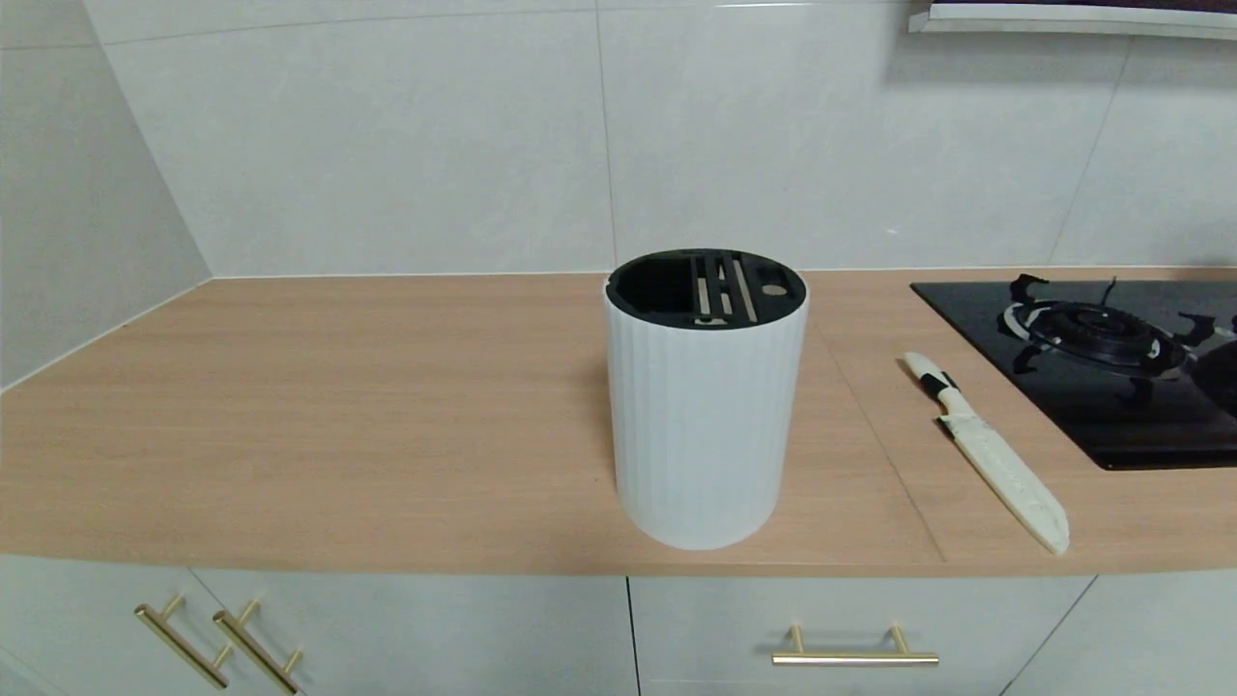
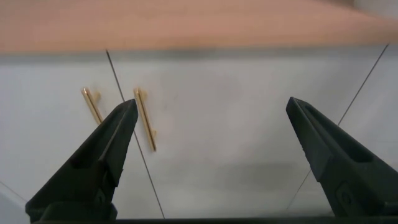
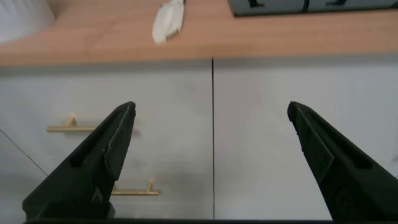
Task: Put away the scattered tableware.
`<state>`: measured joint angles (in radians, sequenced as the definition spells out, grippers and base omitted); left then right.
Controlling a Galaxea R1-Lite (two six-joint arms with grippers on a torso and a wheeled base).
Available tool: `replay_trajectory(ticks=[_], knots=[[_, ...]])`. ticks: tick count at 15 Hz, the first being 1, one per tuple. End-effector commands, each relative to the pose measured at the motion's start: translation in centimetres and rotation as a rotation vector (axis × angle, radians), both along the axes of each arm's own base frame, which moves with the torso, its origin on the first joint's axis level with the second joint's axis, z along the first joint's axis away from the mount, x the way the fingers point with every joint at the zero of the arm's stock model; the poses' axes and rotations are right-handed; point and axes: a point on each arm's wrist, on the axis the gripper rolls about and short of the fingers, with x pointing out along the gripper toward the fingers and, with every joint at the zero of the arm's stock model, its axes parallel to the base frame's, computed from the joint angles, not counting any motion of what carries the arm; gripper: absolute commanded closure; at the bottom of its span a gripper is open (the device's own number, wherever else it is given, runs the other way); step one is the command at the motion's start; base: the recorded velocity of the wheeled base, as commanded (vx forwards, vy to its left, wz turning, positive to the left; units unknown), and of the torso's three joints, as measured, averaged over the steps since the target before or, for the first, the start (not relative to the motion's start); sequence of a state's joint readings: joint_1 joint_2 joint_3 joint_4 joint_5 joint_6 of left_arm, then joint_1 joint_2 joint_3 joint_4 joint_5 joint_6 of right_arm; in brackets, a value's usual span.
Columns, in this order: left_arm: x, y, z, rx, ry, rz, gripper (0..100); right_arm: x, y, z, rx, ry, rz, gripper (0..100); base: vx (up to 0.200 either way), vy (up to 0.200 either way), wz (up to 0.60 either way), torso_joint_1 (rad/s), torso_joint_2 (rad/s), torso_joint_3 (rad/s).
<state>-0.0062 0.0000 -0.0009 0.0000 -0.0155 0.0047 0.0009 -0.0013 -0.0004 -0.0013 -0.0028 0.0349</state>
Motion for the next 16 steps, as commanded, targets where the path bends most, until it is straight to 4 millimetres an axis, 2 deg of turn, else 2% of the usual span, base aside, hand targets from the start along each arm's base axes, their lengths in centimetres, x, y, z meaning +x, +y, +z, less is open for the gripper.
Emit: replay_trajectory(ticks=[1, 16], knots=[[0.01, 0.0, 0.02, 0.0, 0.001, 0.0, 0, 0.01, 0.0, -0.01, 0.0, 0.001, -0.001, 0, 0.0, 0.0, 0.0, 0.222, -0.5, -0.281], [0.01, 0.0, 0.02, 0.0, 0.001, 0.0, 0, 0.01, 0.0, -0.01, 0.0, 0.001, 0.0, 0, 0.0, 0.0, 0.0, 0.252, -0.55, -0.302]])
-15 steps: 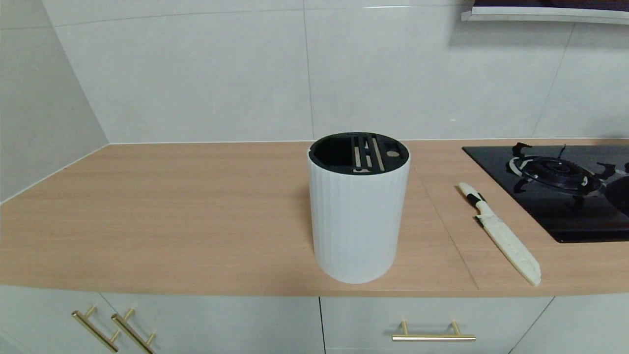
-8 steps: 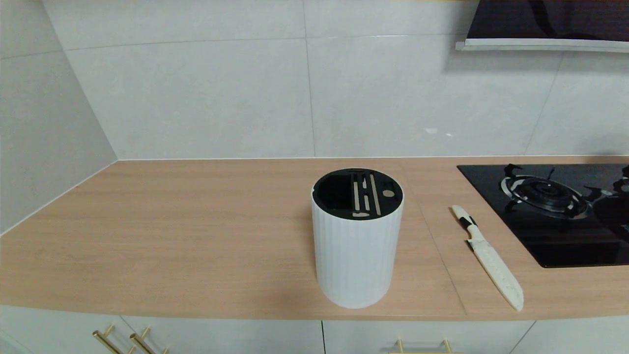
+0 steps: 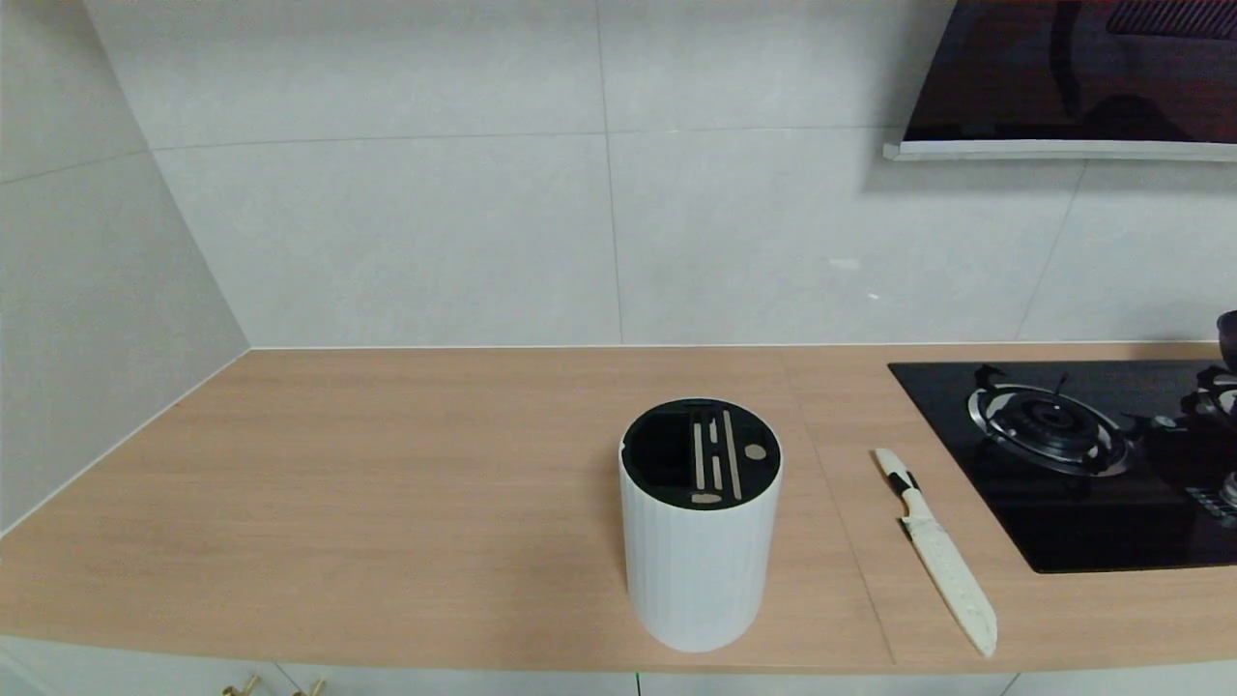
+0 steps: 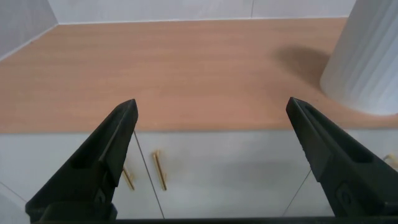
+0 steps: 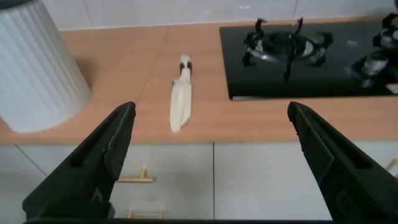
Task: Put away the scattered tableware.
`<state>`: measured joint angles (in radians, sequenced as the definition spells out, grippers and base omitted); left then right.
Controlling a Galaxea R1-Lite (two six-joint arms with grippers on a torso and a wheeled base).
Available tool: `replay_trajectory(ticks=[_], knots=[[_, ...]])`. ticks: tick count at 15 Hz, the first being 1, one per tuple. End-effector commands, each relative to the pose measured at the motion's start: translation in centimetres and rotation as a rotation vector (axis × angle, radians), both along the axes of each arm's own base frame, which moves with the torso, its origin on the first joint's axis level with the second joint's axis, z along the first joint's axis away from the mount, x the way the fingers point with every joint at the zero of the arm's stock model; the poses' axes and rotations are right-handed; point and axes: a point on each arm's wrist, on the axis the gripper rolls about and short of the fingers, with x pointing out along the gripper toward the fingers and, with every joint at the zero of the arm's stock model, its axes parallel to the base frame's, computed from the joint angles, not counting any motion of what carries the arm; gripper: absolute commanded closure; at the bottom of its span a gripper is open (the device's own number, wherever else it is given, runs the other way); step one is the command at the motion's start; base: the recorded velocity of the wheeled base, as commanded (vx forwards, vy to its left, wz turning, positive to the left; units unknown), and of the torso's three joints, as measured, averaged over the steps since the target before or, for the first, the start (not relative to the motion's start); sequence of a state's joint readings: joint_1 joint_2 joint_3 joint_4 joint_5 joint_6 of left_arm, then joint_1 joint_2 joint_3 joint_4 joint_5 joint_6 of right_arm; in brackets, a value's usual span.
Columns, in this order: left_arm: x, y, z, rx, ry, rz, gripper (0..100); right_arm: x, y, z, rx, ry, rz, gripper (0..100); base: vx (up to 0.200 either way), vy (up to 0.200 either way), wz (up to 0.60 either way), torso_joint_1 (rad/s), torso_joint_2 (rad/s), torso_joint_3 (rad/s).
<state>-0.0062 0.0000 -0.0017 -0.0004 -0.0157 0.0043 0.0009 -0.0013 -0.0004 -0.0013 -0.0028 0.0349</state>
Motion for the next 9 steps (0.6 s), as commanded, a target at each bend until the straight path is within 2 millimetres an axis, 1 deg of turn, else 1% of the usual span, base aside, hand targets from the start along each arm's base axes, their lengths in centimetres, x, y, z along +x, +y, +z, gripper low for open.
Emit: replay_trajectory(ticks=[1, 5, 6, 9], knots=[[0.01, 0.0, -0.01, 0.0, 0.002, 0.0, 0, 0.0, 0.0, 0.04, 0.0, 0.0, 0.0, 0, 0.0, 0.0, 0.0, 0.237, -0.5, -0.261], [0.01, 0.0, -0.01, 0.0, 0.002, 0.0, 0, 0.01, 0.0, -0.01, 0.0, 0.001, -0.001, 0, 0.0, 0.0, 0.0, 0.2, -0.41, -0.217], [0.02, 0.0, -0.05, 0.0, 0.004, 0.0, 0, 0.01, 0.0, -0.01, 0.0, 0.001, -0.001, 0, 0.0, 0.0, 0.0, 0.076, -0.16, -0.08], [0.01, 0.0, -0.01, 0.0, 0.002, 0.0, 0, 0.01, 0.0, -0.01, -0.001, 0.001, 0.0, 0, 0.0, 0.0, 0.0, 0.0, 0.0, 0.0]])
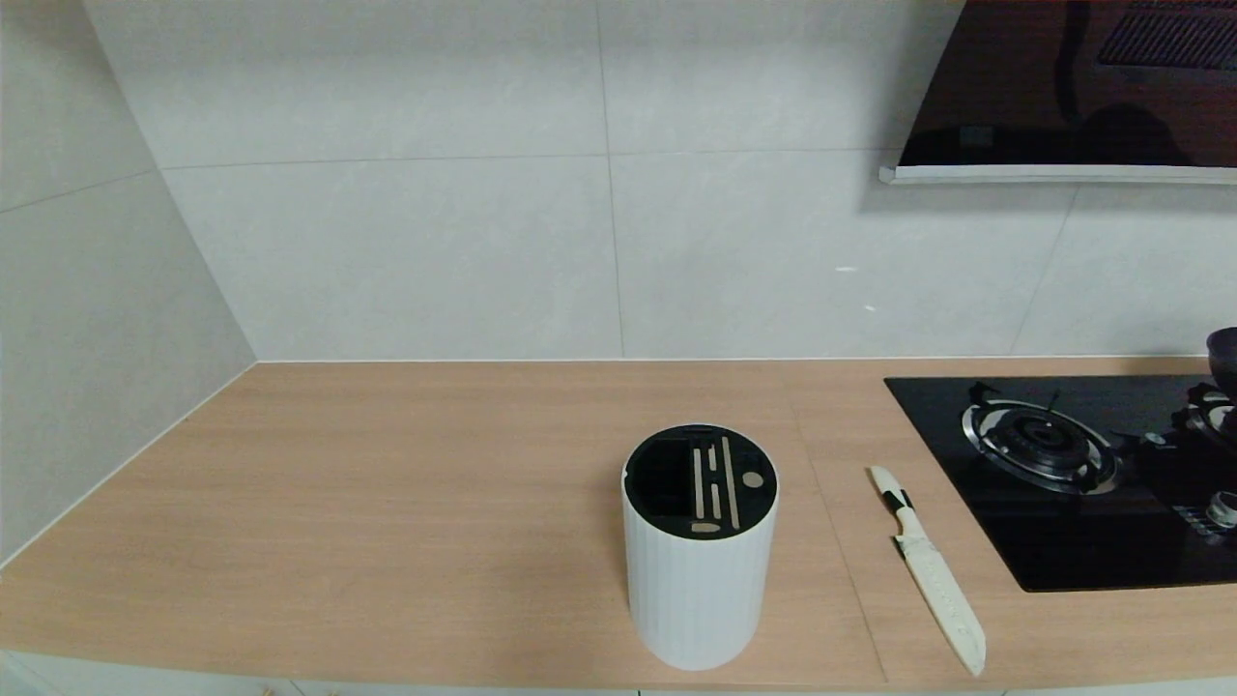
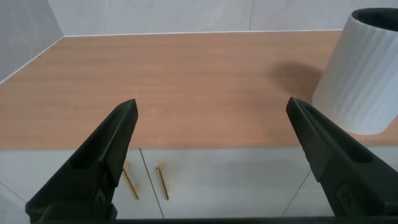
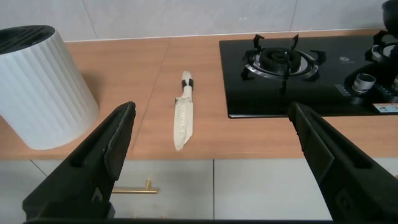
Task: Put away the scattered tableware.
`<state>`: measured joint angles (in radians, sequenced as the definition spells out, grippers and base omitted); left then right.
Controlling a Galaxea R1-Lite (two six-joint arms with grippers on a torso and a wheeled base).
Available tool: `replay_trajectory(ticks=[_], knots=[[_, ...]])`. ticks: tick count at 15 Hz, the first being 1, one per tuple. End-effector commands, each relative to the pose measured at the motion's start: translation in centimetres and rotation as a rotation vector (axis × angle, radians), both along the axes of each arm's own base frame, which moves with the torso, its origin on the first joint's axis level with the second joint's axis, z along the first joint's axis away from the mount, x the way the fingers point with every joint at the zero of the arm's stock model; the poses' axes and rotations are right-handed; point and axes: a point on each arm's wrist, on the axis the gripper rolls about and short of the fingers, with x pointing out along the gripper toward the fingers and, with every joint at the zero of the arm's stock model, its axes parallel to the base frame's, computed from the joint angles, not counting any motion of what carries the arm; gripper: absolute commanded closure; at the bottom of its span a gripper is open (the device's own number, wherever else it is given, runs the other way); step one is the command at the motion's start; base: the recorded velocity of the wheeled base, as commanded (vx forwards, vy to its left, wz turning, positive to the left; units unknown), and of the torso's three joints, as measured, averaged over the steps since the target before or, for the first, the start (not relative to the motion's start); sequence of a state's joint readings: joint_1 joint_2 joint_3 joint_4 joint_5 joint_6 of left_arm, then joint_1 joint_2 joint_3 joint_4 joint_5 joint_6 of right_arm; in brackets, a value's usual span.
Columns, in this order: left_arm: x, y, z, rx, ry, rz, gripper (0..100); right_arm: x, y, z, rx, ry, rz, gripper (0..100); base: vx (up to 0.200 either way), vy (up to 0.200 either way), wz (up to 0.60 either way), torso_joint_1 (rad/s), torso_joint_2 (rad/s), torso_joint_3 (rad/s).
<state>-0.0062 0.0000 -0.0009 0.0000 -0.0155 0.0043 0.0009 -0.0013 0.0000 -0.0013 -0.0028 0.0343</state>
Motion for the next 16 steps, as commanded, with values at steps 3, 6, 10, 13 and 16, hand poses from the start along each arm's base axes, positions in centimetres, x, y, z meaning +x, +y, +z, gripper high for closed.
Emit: replay_trajectory(ticks=[3, 6, 10, 13, 16], knots=[[0.02, 0.0, -0.02, 0.0, 0.002, 0.0, 0, 0.01, 0.0, 0.01, -0.001, 0.001, -0.001, 0, 0.0, 0.0, -0.2, 0.001, 0.0, -0.001], [0.02, 0.0, -0.02, 0.0, 0.002, 0.0, 0, 0.0, 0.0, 0.05, -0.001, -0.001, 0.0, 0, 0.0, 0.0, 0.0, 0.0, 0.0, 0.0], [0.01, 0.0, 0.02, 0.0, 0.001, 0.0, 0, 0.0, 0.0, 0.05, -0.002, -0.001, 0.0, 0, 0.0, 0.0, 0.0, 0.0, 0.0, 0.0], [0.01, 0.0, 0.02, 0.0, 0.001, 0.0, 0, 0.01, 0.01, -0.01, -0.01, 0.003, 0.002, 0, 0.0, 0.0, 0.0, 0.0, 0.0, 0.0], [0.01, 0.0, 0.02, 0.0, 0.001, 0.0, 0, 0.02, 0.0, -0.01, -0.034, 0.004, -0.003, 0, 0.0, 0.0, 0.0, 0.0, 0.0, 0.0]])
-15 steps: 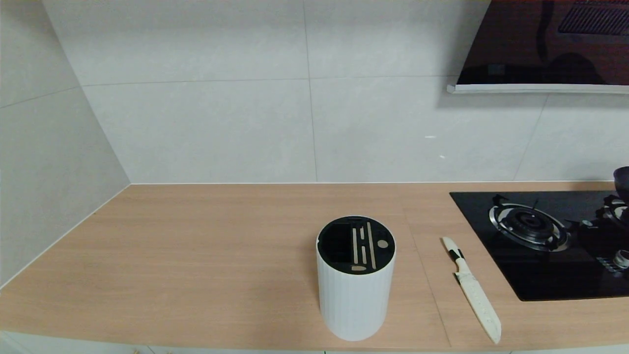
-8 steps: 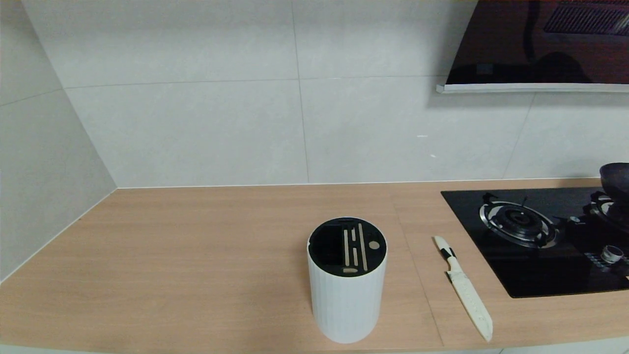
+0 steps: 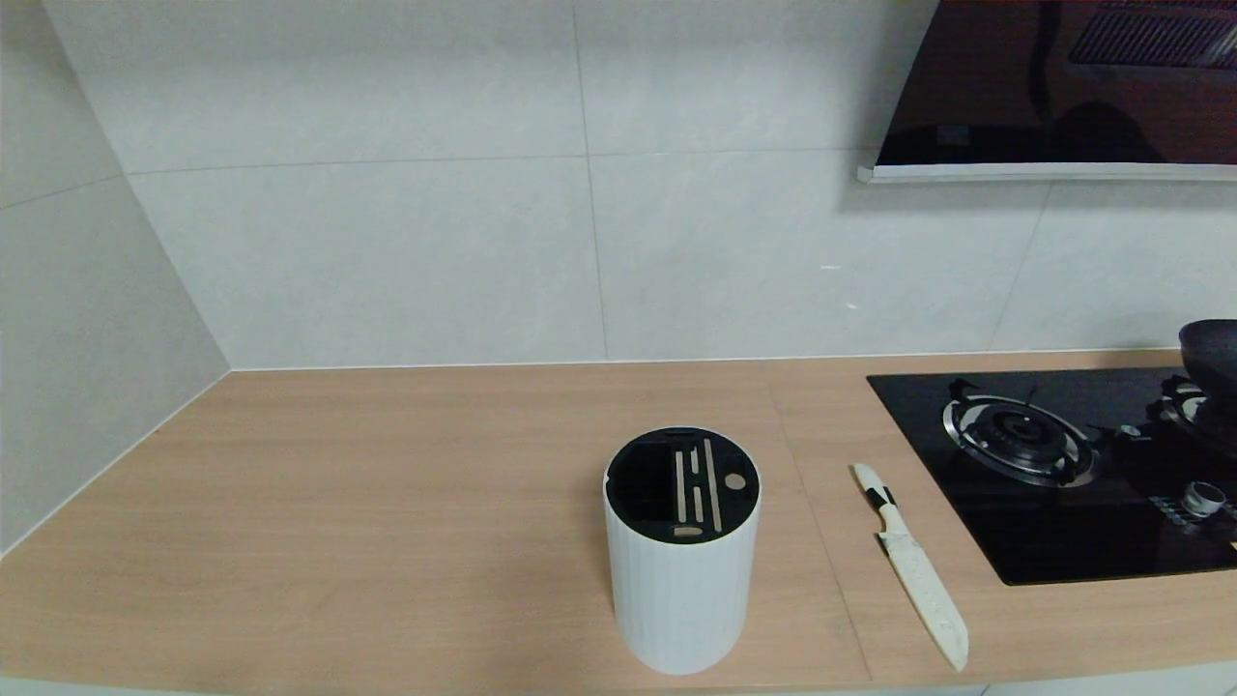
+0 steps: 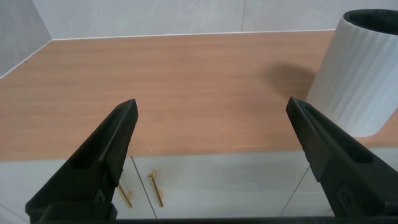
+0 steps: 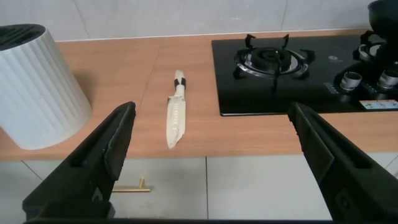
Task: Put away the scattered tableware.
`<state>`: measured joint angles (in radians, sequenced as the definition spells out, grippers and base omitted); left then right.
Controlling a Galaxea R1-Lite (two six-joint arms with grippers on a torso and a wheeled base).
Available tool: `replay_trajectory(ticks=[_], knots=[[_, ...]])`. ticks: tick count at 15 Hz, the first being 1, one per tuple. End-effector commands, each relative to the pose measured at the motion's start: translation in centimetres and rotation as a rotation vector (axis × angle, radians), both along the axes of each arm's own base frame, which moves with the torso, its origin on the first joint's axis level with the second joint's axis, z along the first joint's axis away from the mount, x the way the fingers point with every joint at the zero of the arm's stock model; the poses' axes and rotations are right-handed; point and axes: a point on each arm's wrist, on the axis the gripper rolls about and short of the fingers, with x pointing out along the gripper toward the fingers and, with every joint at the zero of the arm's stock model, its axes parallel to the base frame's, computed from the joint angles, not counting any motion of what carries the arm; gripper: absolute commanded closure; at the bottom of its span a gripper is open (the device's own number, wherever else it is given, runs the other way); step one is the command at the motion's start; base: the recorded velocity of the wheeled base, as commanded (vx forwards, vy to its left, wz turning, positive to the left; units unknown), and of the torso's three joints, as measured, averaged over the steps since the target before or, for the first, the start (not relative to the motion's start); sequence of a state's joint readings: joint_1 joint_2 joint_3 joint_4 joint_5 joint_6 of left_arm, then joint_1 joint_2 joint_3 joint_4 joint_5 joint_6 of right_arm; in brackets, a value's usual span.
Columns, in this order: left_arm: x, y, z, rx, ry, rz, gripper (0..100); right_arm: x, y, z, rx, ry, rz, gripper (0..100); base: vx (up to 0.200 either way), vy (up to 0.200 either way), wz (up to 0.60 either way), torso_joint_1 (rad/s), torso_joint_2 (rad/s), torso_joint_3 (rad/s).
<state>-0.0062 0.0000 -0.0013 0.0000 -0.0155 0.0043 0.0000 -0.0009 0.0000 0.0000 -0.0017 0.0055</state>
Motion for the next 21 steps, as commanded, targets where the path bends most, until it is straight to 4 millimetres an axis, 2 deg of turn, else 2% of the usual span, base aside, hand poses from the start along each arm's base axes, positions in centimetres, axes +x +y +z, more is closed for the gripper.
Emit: replay_trajectory(ticks=[1, 3, 5, 9, 13, 14, 18, 20, 21], knots=[[0.0, 0.0, 0.0, 0.0, 0.001, 0.0, 0, 0.0, 0.0, 0.0, -0.009, 0.001, -0.004, 0, 0.0, 0.0, 0.0, 0.0, 0.0, 0.0], [0.0, 0.0, 0.0, 0.0, 0.001, 0.0, 0, 0.0, 0.0, 0.0, -0.009, -0.001, -0.006, 0, 0.0, 0.0, 0.0, 0.0, 0.0, 0.0], [0.0, 0.0, 0.0, 0.0, 0.001, 0.0, 0, -0.7, 0.0, 3.0, 0.001, -0.16, 0.003, 0, 0.0, 0.0, 0.0, 0.0, 0.0, 0.0], [0.0, 0.0, 0.0, 0.002, 0.001, 0.0, 0, 0.1, 0.1, 4.0, 0.0, -0.042, 0.043, 0, 0.0, 0.0, 0.0, 0.0, 0.0, 0.0], [0.0, 0.0, 0.0, 0.0, 0.001, 0.0, 0, 3.1, 0.2, 6.2, 0.005, 0.154, 0.086, 0, 0.0, 0.0, 0.0, 0.0, 0.0, 0.0], [0.0, 0.0, 0.0, 0.0, 0.001, 0.0, 0, 4.4, 0.2, 7.1, 0.005, 0.209, 0.101, 0, 0.0, 0.0, 0.0, 0.0, 0.0, 0.0], [0.0, 0.0, 0.0, 0.0, 0.001, 0.0, 0, 7.3, 1.0, 8.5, -0.015, 0.328, 0.228, 0, 0.0, 0.0, 0.0, 0.0, 0.0, 0.0], [0.0, 0.0, 0.0, 0.0, 0.001, 0.0, 0, 9.3, 1.6, 9.3, -0.024, 0.38, 0.264, 0, 0.0, 0.0, 0.0, 0.0, 0.0, 0.0], [0.0, 0.0, 0.0, 0.0, 0.003, 0.0, 0, 11.2, 2.0, 10.0, -0.027, 0.401, 0.267, 0, 0.0, 0.0, 0.0, 0.0, 0.0, 0.0]])
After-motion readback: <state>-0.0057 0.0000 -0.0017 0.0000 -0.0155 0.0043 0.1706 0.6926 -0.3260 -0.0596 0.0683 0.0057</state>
